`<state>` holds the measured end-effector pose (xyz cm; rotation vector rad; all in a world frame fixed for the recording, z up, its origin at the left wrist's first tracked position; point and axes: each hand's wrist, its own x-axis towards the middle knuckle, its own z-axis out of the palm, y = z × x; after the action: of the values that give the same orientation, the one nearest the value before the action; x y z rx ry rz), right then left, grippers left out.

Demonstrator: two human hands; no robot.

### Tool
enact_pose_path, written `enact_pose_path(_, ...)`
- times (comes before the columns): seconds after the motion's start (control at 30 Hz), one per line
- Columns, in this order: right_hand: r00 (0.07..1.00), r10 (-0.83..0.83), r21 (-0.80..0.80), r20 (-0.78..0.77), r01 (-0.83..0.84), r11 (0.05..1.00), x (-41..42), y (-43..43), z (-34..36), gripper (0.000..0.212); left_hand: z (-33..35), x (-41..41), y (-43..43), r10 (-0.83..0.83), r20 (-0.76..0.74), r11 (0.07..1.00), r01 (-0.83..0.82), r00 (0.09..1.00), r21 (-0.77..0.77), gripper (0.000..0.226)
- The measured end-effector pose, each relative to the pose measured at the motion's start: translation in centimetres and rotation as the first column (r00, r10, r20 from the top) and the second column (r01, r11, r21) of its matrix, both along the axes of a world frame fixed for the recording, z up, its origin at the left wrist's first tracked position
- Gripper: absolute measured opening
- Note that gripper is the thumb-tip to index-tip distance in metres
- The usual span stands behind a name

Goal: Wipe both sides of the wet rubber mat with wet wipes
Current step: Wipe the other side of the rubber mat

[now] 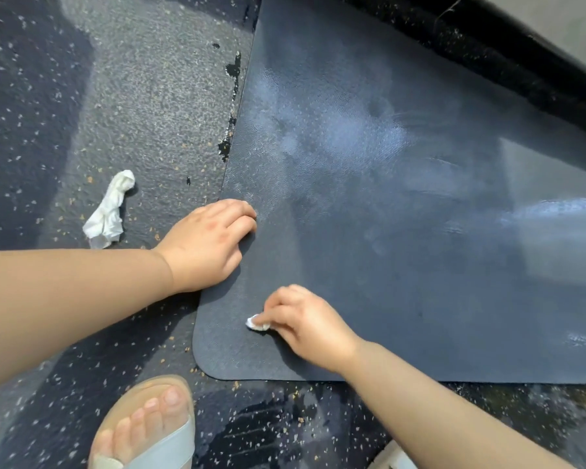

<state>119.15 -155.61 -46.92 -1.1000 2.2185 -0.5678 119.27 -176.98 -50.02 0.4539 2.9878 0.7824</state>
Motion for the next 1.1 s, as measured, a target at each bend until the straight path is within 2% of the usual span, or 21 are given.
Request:
enact_pose_path(0.03, 0.999, -0.040, 0.010, 0.003, 0.040, 0.999, -1.2, 0.1, 0.3, 0.016, 0.1, -0.1, 0.1, 0.001, -0.003, 1.000, -0.001, 1.000, 0.000, 0.046)
enact_pose_path(0.1, 0.955, -0.276, -0.046, -0.103, 0.273, 0.961, -5.0, -0.1, 0.7, 0.014, 0.2, -0.2, 0.3, 0.007, -0.017, 1.000, -0.007, 1.000, -0.010, 0.047)
enact_pose_path(0.13, 0.892, -0.416, -0.098, -0.175, 0.405, 0.909, -7.3, -0.3, 0.8, 0.014, 0.3, -0.2, 0.4, 0.002, -0.029, 1.000, -0.003, 1.000, -0.029, 0.045)
enact_pose_path(0.2, 0.721, -0.665, -0.171, -0.195, 0.643, 0.747, -12.0, -0.4, 0.9, 0.017, 0.3, -0.3, 0.6, -0.016, -0.062, 0.996, 0.011, 0.998, -0.083, 0.036)
enact_pose_path(0.27, 0.590, -0.789, -0.154, -0.172, 0.775, 0.613, -15.6, -0.1, 0.6, 0.020, 0.2, -0.7, 1.0, -0.035, -0.073, 0.993, 0.026, 0.997, -0.114, 0.029)
enact_pose_path(0.3, 0.570, -0.798, -0.108, -0.196, 0.796, 0.595, -16.7, 0.3, 0.1, 0.021, 0.2, -0.9, 1.3, -0.039, -0.067, 0.991, 0.030, 0.997, -0.127, 0.032)
enact_pose_path(0.37, 0.611, -0.754, -0.019, -0.241, 0.774, 0.633, -17.2, 1.0, -1.2, 0.021, 0.2, -1.4, 1.9, -0.045, -0.074, 0.990, 0.034, 0.996, -0.136, 0.035)
enact_pose_path(0.53, 0.765, -0.585, -0.057, -0.268, 0.593, 0.803, -8.2, 3.3, -2.0, 0.017, 0.3, -2.5, 3.7, -0.092, -0.078, 0.989, 0.082, 0.993, -0.122, 0.036)
enact_pose_path(0.67, 0.927, -0.348, 0.037, -0.138, 0.356, 0.934, -2.9, 6.3, -0.6, 0.022, 0.2, -3.3, 4.5, -0.117, -0.093, 0.986, 0.104, 0.989, -0.132, 0.039)
enact_pose_path(0.73, 0.944, -0.313, 0.029, -0.108, 0.317, 0.948, -4.6, 7.0, 0.1, 0.022, 0.2, -3.7, 4.9, -0.124, -0.095, 0.984, 0.110, 0.988, -0.138, 0.040)
enact_pose_path(0.8, 0.858, -0.485, -0.053, -0.171, 0.483, 0.874, -8.1, 7.0, 0.3, 0.023, 0.3, -3.9, 5.3, -0.132, -0.095, 0.982, 0.118, 0.987, -0.148, 0.040)
enact_pose_path(0.87, 0.682, -0.686, -0.137, -0.252, 0.677, 0.723, -12.3, 6.7, 0.0, 0.026, 0.3, -4.2, 5.7, -0.144, -0.092, 0.980, 0.129, 0.985, -0.152, 0.040)
enact_pose_path(0.93, 0.559, -0.777, -0.134, -0.290, 0.780, 0.611, -15.7, 6.5, -0.8, 0.026, 0.3, -4.5, 6.1, -0.153, -0.076, 0.975, 0.138, 0.985, -0.173, 0.040)
enact_pose_path(1.03, 0.496, -0.818, -0.048, -0.290, 0.846, 0.530, -17.3, 6.5, -2.7, 0.025, 0.1, -4.9, 6.7, -0.153, -0.035, 0.969, 0.143, 0.988, -0.203, 0.041)
enact_pose_path(1.1, 0.504, -0.805, -0.048, -0.314, 0.838, 0.544, -15.8, 6.3, -3.0, 0.026, 0.0, -5.2, 6.9, -0.149, -0.001, 0.966, 0.146, 0.989, -0.212, 0.042)
